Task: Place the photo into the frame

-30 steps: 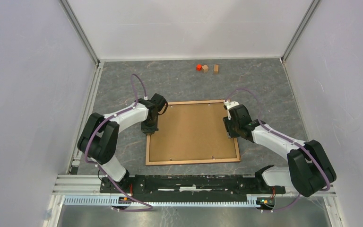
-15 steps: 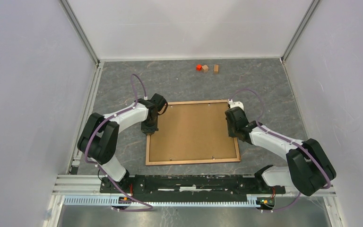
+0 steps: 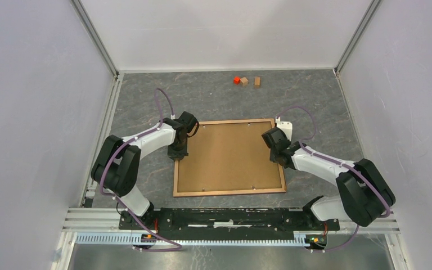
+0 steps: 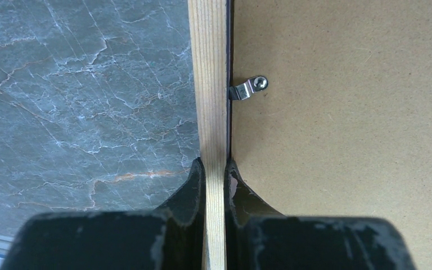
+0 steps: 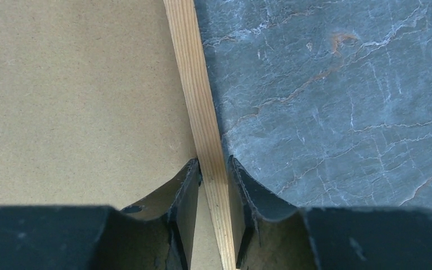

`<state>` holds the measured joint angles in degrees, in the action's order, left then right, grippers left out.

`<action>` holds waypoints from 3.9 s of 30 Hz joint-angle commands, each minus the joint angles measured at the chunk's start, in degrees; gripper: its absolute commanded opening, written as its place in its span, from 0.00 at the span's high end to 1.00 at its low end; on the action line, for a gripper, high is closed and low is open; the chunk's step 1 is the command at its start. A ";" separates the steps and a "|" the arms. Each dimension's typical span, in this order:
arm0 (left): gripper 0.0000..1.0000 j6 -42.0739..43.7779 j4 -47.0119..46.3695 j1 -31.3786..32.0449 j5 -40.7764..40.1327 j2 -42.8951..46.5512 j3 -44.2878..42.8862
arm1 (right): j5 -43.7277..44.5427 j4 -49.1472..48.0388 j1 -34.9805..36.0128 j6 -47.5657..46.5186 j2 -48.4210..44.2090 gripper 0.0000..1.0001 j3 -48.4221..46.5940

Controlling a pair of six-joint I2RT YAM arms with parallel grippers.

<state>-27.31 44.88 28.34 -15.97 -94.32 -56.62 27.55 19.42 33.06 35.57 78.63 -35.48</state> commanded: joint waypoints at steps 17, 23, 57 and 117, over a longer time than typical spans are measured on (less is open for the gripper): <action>0.98 0.86 -0.59 0.05 1.41 2.29 0.52 | -12.08 10.66 1.56 3.81 0.90 0.47 4.93; 0.98 0.33 -1.01 0.10 2.28 2.32 1.16 | -11.73 9.50 1.52 4.24 1.22 0.49 6.04; 0.00 8.89 12.85 -0.03 5.76 19.67 -27.65 | -5.43 15.44 1.35 -23.94 -23.76 0.02 -25.64; 0.01 29.08 -8.85 63.56 -24.21 -18.92 -25.19 | -31.01 20.22 -13.20 -16.58 -23.73 1.00 -2.87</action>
<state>-3.42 35.18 91.44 -31.94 -111.70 -78.56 -1.87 37.10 19.75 17.76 57.65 -31.62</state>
